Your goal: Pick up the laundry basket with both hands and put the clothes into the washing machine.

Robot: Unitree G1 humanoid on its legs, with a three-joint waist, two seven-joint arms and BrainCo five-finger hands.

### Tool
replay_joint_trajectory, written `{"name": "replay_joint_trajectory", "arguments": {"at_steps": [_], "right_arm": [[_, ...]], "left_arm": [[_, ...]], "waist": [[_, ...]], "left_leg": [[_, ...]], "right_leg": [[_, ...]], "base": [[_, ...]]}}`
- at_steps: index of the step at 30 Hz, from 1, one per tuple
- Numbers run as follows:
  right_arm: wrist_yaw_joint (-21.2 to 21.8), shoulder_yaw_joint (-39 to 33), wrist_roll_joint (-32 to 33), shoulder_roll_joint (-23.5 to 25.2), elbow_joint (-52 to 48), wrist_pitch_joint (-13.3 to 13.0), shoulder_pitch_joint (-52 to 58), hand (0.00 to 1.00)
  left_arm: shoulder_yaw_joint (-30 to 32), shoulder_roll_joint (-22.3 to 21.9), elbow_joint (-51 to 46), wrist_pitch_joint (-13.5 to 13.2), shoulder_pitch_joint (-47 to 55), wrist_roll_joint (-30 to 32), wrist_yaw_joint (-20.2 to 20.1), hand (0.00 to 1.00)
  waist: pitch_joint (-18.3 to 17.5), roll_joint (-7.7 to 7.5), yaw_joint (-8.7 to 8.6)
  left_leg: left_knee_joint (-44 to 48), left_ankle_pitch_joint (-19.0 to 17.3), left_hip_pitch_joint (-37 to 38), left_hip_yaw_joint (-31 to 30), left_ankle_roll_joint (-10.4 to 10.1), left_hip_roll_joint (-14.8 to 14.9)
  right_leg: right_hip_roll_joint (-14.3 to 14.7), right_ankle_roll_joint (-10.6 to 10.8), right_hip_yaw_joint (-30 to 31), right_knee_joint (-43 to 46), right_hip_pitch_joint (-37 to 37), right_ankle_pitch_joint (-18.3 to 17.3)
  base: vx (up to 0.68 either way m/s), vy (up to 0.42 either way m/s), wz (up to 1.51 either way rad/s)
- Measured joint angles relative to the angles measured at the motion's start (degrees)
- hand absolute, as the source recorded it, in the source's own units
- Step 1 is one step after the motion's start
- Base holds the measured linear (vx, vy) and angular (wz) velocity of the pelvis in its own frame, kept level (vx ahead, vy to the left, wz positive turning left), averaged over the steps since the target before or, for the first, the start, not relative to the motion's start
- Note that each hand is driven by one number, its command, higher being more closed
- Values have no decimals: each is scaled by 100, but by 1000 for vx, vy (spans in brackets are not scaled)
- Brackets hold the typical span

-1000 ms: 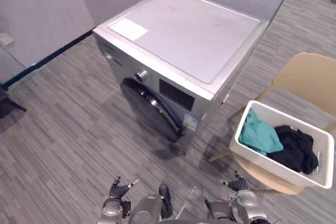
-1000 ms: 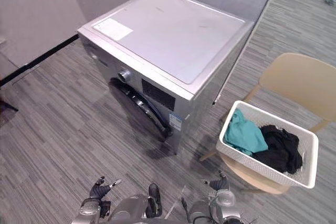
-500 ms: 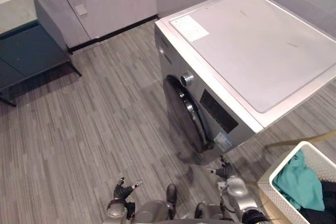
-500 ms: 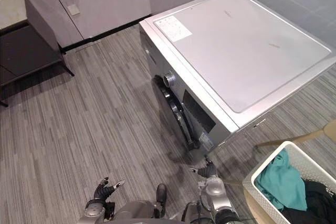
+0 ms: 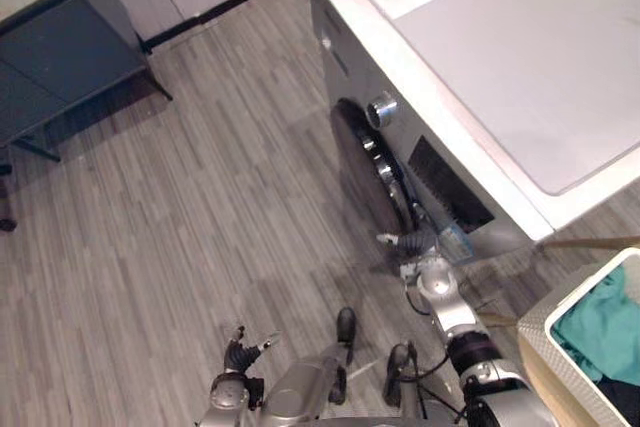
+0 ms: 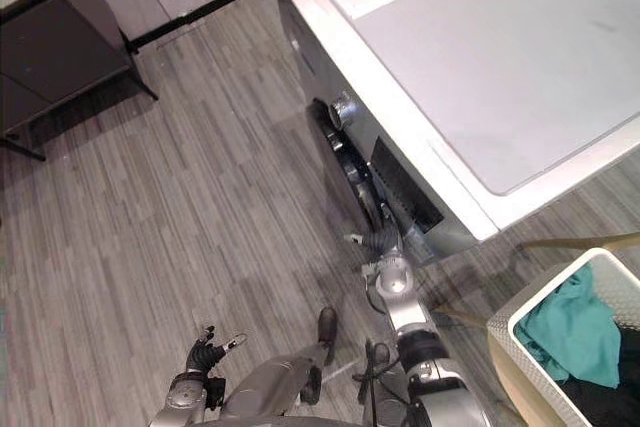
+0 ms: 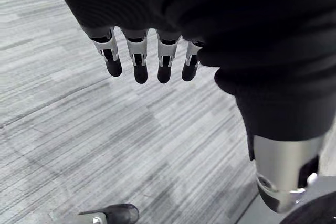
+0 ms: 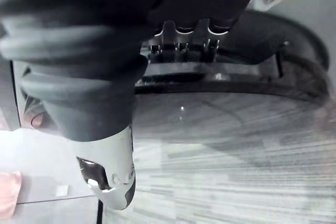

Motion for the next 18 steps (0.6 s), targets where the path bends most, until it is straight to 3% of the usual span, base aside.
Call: {"name": "replay_joint_trajectory", "arguments": {"at_steps": [3, 10, 12, 14, 15, 16, 17, 18], "right_arm": [[-48, 123, 520, -25, 13, -31, -330, 0], [-328, 662, 1350, 238, 249, -58, -639, 0], [-380, 859, 1543, 598, 401, -16, -880, 0], [-354, 1216, 1606, 832, 594, 2, -1533, 0], [-362, 1175, 1704, 874, 736, 19, -1921, 0], [-216, 1291, 1704, 874, 712, -48, -2396, 0], [-109, 1449, 1698, 894, 649, -130, -2750, 0], [-44, 1521, 1698, 909, 608, -219, -3091, 0]], "left_arm": [[-4, 8, -7, 6, -144, -61, 3, 0], [-250, 1, -253, -6, -501, -161, 84, 0], [-381, -7, -316, -18, -679, -160, 160, 0], [-477, -68, -419, -50, -938, -158, 169, 0], [-515, -123, -441, -56, -1093, -158, 195, 0], [-605, -160, -500, -100, -1180, -158, 248, 0], [-632, -178, -514, -103, -1222, -158, 260, 0], [-640, -181, -568, -98, -1262, -158, 272, 0]], "waist": [[206, 9, 43], [231, 19, 145], [249, 58, 320], [300, 112, 530], [353, 134, 639], [468, 276, 775], [559, 383, 805], [628, 390, 827]], "left_leg": [[12, 23, -145, -62, -7, 0], [108, 166, -380, -486, -126, 3], [95, 195, -497, -767, -174, 44], [47, -83, -612, -866, -554, 133], [219, -83, -717, -884, -522, 133], [438, -75, -728, -892, -523, 305], [466, 109, -697, -881, -454, 407], [441, 155, -742, -971, -475, 392]], "right_leg": [[-16, -18, -13, 191, -214, -12], [-14, -127, -330, 416, -400, -96], [54, -143, -542, 392, -396, -109], [70, -330, -986, 3, -305, 21], [38, -402, -1167, -89, -308, 85], [58, -465, -1369, 10, -299, 26], [59, -488, -1473, 233, -320, -128], [9, -469, -1512, 403, -402, -161]], "base": [[-88, -1, 4], [-79, -51, 19], [-155, -149, 31], [-158, -177, 78], [-56, -211, 106], [14, -173, 97], [32, -182, 88], [31, -135, 75]]}}
